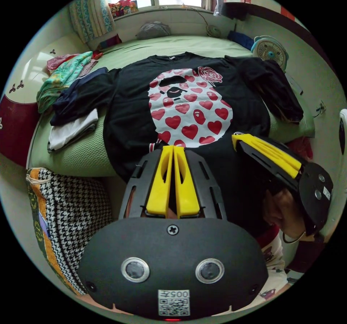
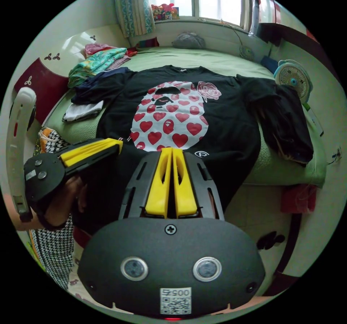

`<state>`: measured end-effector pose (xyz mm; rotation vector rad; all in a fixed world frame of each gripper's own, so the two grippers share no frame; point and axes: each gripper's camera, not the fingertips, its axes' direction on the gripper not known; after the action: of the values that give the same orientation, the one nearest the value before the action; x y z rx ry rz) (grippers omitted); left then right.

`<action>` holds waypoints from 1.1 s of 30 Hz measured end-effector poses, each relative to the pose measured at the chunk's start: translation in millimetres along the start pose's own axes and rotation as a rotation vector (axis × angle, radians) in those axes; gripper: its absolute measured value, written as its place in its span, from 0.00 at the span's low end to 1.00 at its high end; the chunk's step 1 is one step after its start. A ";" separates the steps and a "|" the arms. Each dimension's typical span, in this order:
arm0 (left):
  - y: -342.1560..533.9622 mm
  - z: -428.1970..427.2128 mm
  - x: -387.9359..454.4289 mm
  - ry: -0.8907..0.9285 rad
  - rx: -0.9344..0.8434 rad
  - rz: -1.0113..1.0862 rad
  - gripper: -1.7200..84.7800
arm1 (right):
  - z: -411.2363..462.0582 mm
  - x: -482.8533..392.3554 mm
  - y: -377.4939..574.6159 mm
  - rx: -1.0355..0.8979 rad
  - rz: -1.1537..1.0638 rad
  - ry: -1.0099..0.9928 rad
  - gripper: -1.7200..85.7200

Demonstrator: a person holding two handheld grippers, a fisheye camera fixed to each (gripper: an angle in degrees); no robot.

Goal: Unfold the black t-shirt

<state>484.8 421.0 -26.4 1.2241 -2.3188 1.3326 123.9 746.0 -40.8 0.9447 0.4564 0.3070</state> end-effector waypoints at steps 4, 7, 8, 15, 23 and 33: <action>0.5 2.2 4.8 -0.007 0.001 -0.002 0.01 | -0.6 -2.0 0.9 0.000 -0.003 0.009 0.01; 0.4 3.7 6.0 -0.002 0.002 -0.015 0.01 | -0.6 -3.6 1.1 -0.001 0.000 0.019 0.01; -0.3 4.6 6.6 -0.001 -0.002 -0.016 0.01 | -1.1 -5.6 1.7 0.002 -0.001 0.031 0.01; -1.3 6.9 12.2 0.002 -0.004 -0.022 0.01 | -3.0 -13.4 3.6 0.004 -0.023 0.100 0.01; -3.2 9.4 18.6 -0.005 -0.002 -0.028 0.01 | -6.1 -1.8 3.9 0.003 0.011 0.022 0.01; -7.5 12.1 28.1 -0.040 -0.002 -0.017 0.01 | -6.9 -8.8 1.9 -0.004 -0.013 0.103 0.01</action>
<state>475.1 393.9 -13.8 1.2786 -2.3301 1.3122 112.7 748.0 -40.5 0.9247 0.5562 0.3462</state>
